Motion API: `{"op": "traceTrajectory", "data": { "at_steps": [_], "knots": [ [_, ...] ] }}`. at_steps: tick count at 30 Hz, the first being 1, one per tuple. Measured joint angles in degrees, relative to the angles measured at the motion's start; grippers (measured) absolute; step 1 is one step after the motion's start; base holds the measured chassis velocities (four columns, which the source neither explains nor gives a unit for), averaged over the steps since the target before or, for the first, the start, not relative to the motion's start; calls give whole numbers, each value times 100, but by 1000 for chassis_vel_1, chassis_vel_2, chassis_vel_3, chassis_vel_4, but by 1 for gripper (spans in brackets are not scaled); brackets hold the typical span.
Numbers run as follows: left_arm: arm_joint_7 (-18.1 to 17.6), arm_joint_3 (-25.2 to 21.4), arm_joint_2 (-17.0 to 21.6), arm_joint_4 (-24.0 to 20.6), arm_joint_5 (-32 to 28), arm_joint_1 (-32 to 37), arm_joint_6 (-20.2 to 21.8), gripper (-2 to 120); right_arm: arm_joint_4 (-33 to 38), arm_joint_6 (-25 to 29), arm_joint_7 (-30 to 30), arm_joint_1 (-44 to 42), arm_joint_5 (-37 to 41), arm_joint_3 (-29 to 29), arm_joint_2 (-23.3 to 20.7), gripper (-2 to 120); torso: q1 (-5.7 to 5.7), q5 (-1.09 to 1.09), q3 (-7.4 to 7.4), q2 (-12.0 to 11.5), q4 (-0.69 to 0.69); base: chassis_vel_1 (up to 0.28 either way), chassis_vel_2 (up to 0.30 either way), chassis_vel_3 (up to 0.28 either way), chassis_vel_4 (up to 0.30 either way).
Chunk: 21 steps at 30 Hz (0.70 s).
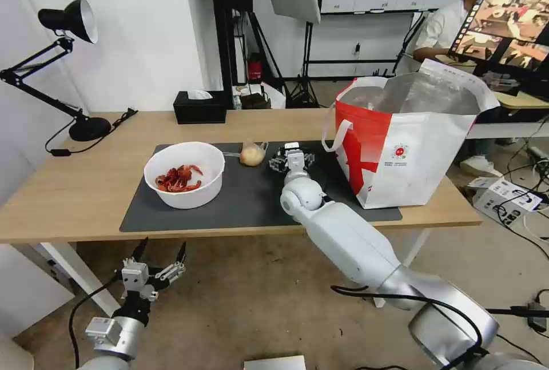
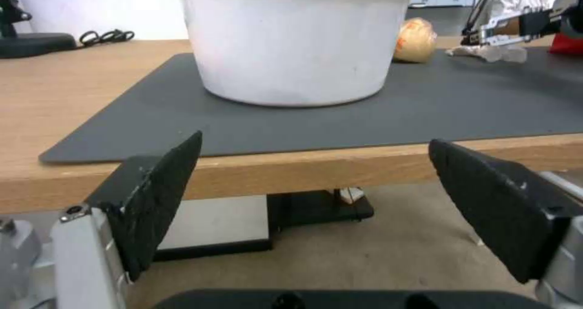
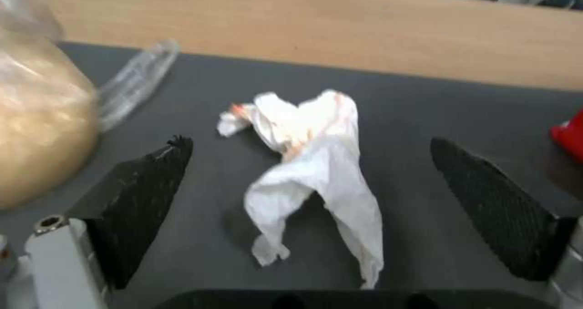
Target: Pick up the trash from the table and place it into the takeout bag.
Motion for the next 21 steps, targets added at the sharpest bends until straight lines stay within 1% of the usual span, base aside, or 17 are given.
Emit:
{"op": "traceTrajectory", "data": {
  "at_steps": [4,13,16,21],
  "knots": [
    [1,53,25,17,-8,-71,1,100,-195,-42,-9,44,88,100,84,100,0,0,0,0,0,0,0,0,0],
    [1,195,37,48,0,-235,46,100,-195,-117,-12,63,183,180,116,100,-1,0,-1,0,0,0,0,0,0],
    [-4,236,61,54,-12,-347,128,100,-191,-270,92,78,207,194,123,100,-1,0,-1,0,-1,0,0,0,0],
    [-9,247,98,35,-21,-350,154,100,-226,-349,105,122,265,200,123,100,-1,1,-1,0,0,0,0,0,0]
  ]
}}
